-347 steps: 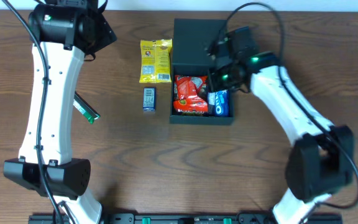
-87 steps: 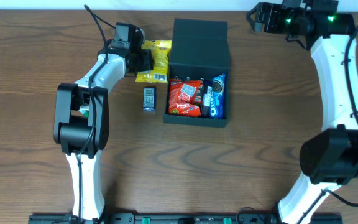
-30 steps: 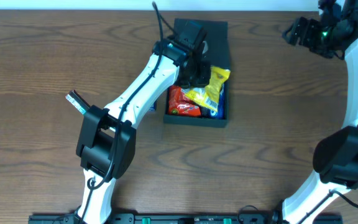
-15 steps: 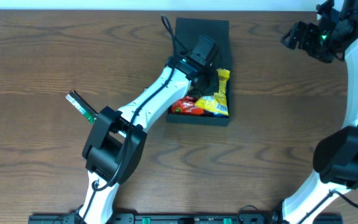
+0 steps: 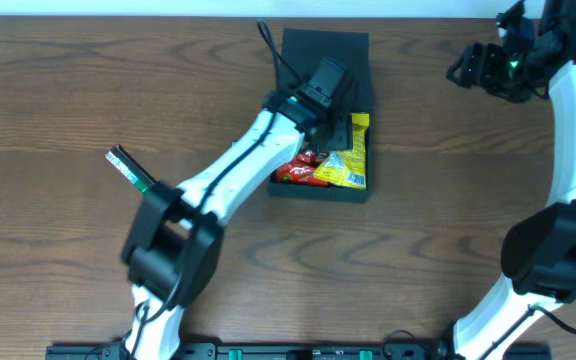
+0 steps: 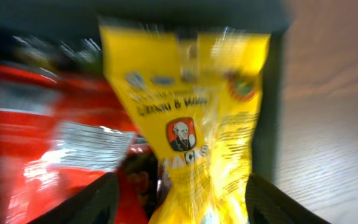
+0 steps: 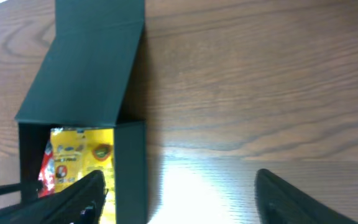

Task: Pack container
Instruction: 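Release the yellow bag in the box and lift the left gripper, then press the yellow bag down into the box with the right gripper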

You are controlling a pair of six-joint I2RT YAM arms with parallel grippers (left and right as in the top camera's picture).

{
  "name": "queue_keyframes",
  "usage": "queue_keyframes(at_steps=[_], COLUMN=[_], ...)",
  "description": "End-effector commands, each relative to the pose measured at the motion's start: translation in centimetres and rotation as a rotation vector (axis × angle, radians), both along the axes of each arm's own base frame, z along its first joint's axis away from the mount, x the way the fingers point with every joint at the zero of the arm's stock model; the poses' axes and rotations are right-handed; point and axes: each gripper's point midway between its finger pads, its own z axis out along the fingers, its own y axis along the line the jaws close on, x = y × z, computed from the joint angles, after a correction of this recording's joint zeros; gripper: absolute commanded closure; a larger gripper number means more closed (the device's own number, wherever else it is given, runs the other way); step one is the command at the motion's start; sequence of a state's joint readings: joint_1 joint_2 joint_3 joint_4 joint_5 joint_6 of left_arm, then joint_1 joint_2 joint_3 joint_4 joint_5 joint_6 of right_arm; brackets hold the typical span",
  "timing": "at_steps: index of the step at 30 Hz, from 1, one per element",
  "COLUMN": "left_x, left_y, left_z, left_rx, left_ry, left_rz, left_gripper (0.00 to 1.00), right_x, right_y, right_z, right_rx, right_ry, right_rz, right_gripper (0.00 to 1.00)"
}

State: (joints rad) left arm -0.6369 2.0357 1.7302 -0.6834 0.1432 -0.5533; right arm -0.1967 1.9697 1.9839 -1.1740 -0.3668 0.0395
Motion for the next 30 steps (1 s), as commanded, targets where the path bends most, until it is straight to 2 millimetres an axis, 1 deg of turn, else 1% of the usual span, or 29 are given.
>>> queue_keyframes(at_steps=[1, 3, 4, 6, 7, 9, 12, 15, 16, 19, 22, 25, 28, 30], left_x=[2.7, 3.4, 3.7, 4.1, 4.2, 4.5, 4.8, 5.0, 5.0, 5.1, 5.1, 5.2, 5.2, 5.2], left_y=[4.0, 6.6, 8.0, 11.1, 12.0, 14.4, 17.4, 19.5, 20.0, 20.6, 20.7, 20.8, 20.8, 20.8], left_z=[9.3, 12.6, 13.9, 15.6, 15.9, 16.3, 15.8, 15.3, 15.2, 15.2, 15.2, 15.2, 15.2, 15.2], left_rx=[0.007, 0.002, 0.002, 0.011, 0.013, 0.025, 0.038, 0.047, 0.051, 0.064, 0.074, 0.079, 0.087, 0.094], left_ry=[-0.247, -0.319, -0.344, -0.375, -0.377, -0.371, -0.335, -0.305, -0.302, -0.303, -0.308, -0.31, -0.314, -0.316], left_rz=[0.096, 0.141, 0.17, 0.237, 0.256, 0.302, 0.354, 0.391, 0.402, 0.396, 0.383, 0.378, 0.37, 0.358], left_gripper=[0.31, 0.3, 0.29, 0.28, 0.29, 0.28, 0.27, 0.27, 0.27, 0.26, 0.25, 0.24, 0.22, 0.22], right_x=[-0.1, -0.3, -0.4, -0.6, -0.8, -1.3, -3.0, -4.8, -5.3, -6.0, -6.5, -7.2, -7.9, -8.2], right_y=[1.7, 3.5, 4.5, 6.6, 7.6, 10.3, 14.7, 17.9, 18.6, 19.8, 20.8, 21.6, 21.9, 21.6], right_z=[0.2, 0.5, 0.5, 0.0, -0.3, -1.2, -3.6, -6.3, -7.0, -8.5, -9.9, -11.6, -13.4, -15.0], right_rx=[0.011, 0.054, 0.065, 0.065, 0.066, 0.088, 0.128, 0.126, 0.126, 0.118, 0.117, 0.111, 0.088, 0.047], right_ry=[-0.012, -0.018, -0.015, -0.006, -0.002, 0.003, 0.037, 0.08, 0.089, 0.098, 0.1, 0.116, 0.136, 0.165], right_rz=[0.072, 0.126, 0.148, 0.2, 0.226, 0.307, 0.433, 0.522, 0.539, 0.569, 0.593, 0.613, 0.622, 0.603], right_gripper=[0.43, 0.88, 0.98, 0.98, 0.98, 0.98, 0.99, 0.99, 0.99, 0.99, 0.99, 0.99, 0.99, 0.99])
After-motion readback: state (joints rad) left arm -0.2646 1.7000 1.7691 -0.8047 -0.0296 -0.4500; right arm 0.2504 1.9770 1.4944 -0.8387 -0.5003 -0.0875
